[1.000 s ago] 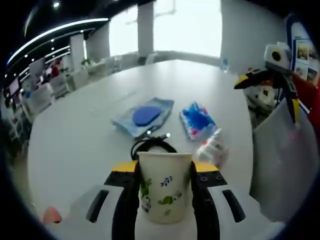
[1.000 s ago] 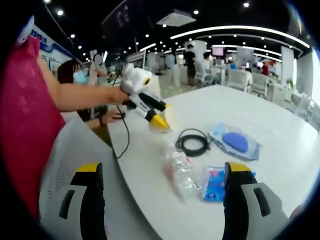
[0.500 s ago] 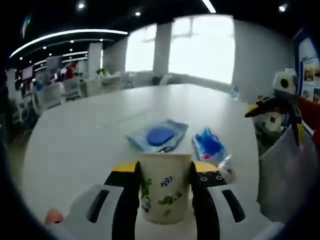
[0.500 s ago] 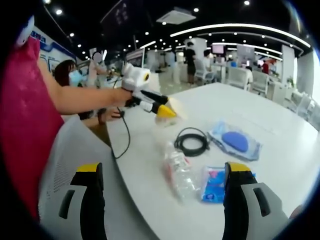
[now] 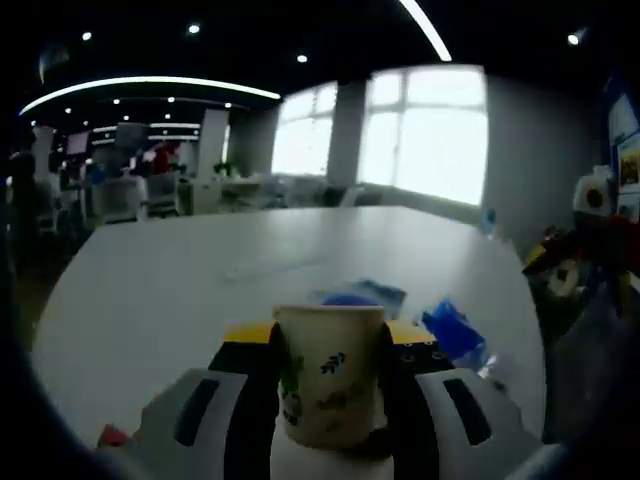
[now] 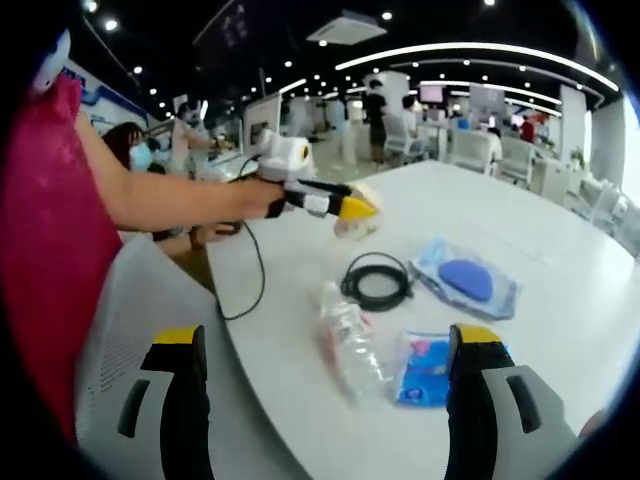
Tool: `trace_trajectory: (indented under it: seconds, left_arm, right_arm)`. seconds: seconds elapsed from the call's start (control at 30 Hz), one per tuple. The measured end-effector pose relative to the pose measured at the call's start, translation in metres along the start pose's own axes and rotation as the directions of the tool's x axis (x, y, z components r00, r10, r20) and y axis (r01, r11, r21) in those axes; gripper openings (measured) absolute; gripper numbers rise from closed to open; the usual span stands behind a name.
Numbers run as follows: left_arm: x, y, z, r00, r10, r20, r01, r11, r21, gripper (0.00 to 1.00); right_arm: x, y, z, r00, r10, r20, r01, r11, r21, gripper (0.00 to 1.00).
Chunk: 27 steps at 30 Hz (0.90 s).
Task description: Arrange the tabletop items into an orderly group along one side of the table until the central work area is clear of visible clutter.
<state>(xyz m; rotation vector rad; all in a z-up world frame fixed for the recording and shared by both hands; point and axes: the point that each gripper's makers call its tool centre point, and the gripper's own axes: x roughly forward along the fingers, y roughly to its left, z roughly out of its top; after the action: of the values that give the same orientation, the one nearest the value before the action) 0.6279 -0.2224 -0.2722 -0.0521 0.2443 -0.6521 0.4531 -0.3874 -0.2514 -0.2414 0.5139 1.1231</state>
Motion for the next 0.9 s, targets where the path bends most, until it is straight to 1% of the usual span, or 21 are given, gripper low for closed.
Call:
trace_trajectory:
  seconds: [0.1,0.13,0.27,0.37,0.5,0.63,0.77,0.9]
  left_arm:
    - [0.006,0.005,0.004,0.999,0.016,0.036,-0.016,1.000,0.006,0.37]
    - [0.009,0.010,0.005,0.998,0.031,0.049,-0.031,0.999,0.004,0.37]
    - [0.018,0.023,0.004,0.996,0.066,0.066,-0.064,0.997,-0.036,0.37]
    - [0.024,0.029,0.002,0.994,0.078,0.072,-0.073,0.995,-0.062,0.37]
    - [0.033,0.034,0.003,0.993,0.083,0.088,-0.078,0.995,-0.059,0.37]
    - [0.044,0.044,0.001,0.991,0.099,0.088,-0.093,0.993,-0.069,0.37]
    - [0.055,0.055,-0.006,0.990,0.116,0.078,-0.110,0.990,-0.084,0.37]
    - [0.063,0.061,-0.010,0.989,0.128,0.077,-0.119,0.988,-0.102,0.37]
  right_arm:
    - [0.000,-0.002,-0.001,1.000,-0.004,-0.007,0.004,1.000,0.004,1.00]
    - [0.001,-0.003,-0.002,1.000,-0.004,-0.009,0.005,1.000,0.006,1.00]
    - [0.002,-0.004,-0.005,1.000,-0.003,-0.021,0.004,1.000,0.013,1.00]
    - [0.004,-0.006,-0.007,1.000,-0.005,-0.029,0.006,1.000,0.017,1.00]
    - [0.005,-0.009,-0.008,0.999,-0.008,-0.038,0.009,1.000,0.023,1.00]
    - [0.005,-0.012,-0.008,0.999,-0.009,-0.043,0.010,1.000,0.023,1.00]
    - [0.006,-0.014,-0.008,0.999,-0.009,-0.049,0.011,1.000,0.024,1.00]
    - [0.006,-0.016,-0.010,0.998,-0.013,-0.055,0.014,1.000,0.026,1.00]
